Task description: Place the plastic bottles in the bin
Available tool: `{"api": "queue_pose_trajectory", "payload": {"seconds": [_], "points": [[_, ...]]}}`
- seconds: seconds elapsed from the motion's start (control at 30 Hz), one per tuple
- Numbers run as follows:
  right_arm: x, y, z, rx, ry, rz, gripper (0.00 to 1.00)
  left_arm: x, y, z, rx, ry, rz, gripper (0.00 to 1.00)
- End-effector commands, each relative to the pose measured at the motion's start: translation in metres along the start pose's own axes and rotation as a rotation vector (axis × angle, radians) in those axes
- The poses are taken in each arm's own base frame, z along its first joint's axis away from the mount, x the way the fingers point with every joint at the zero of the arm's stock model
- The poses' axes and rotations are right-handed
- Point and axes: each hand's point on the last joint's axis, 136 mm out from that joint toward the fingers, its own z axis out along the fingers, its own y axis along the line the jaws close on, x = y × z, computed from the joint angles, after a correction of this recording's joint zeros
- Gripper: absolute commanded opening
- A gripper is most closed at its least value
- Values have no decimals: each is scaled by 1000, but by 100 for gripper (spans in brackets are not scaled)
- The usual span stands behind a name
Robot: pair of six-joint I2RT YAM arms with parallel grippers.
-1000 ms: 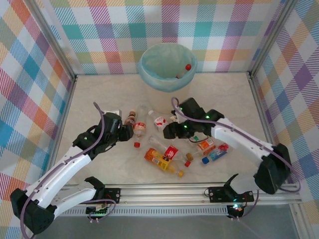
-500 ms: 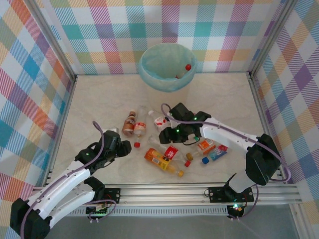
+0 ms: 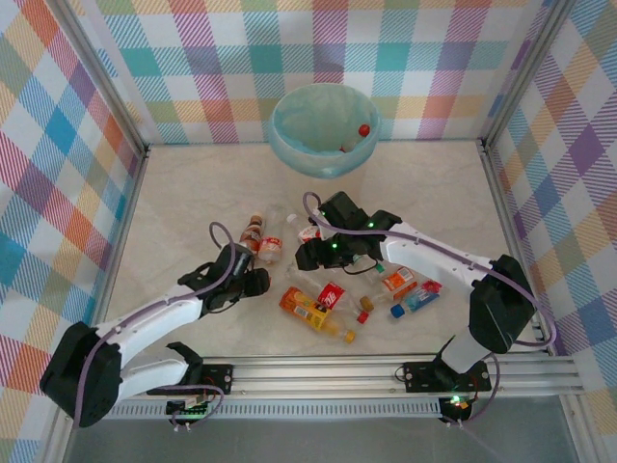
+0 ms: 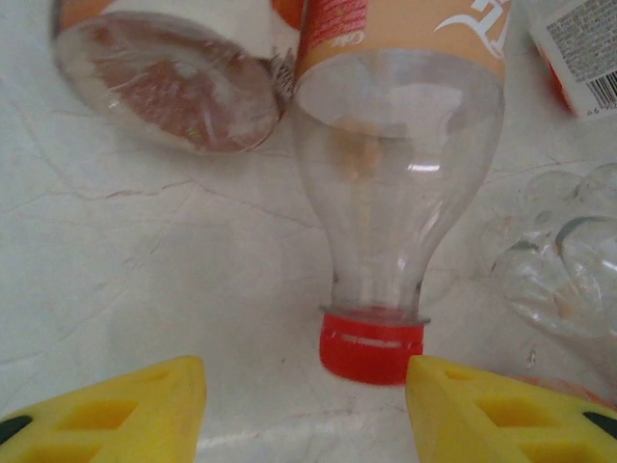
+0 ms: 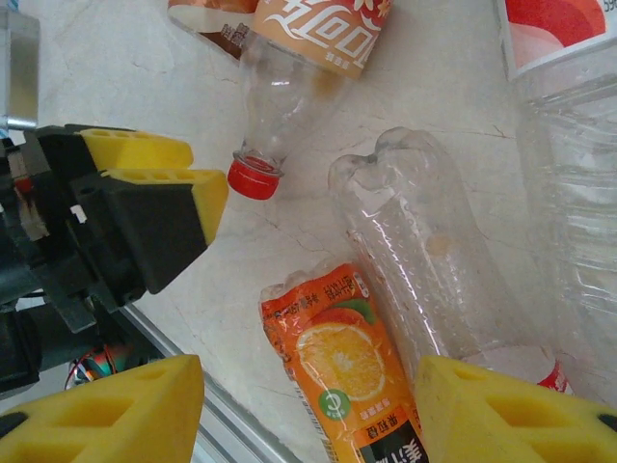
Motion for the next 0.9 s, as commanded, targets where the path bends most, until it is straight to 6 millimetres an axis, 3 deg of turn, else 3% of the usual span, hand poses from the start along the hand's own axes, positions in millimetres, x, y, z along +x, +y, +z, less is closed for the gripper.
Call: {"api": "queue_pose_trajectory", "payload": {"seconds": [0.0, 0.33, 0.6, 0.87], "points": [[-3, 6, -6, -15, -25, -22, 60, -18, -21, 3, 59, -38, 31, 56], [-1, 3, -5, -6, -26, -31, 61, -18, -29, 32, 40, 28, 50, 47], [1, 0, -4, 1, -25, -38, 62, -16, -31, 41, 34, 55, 60, 49], [0, 0, -9, 1, -39, -44, 62, -19, -32, 37, 28, 59, 76, 33]]}}
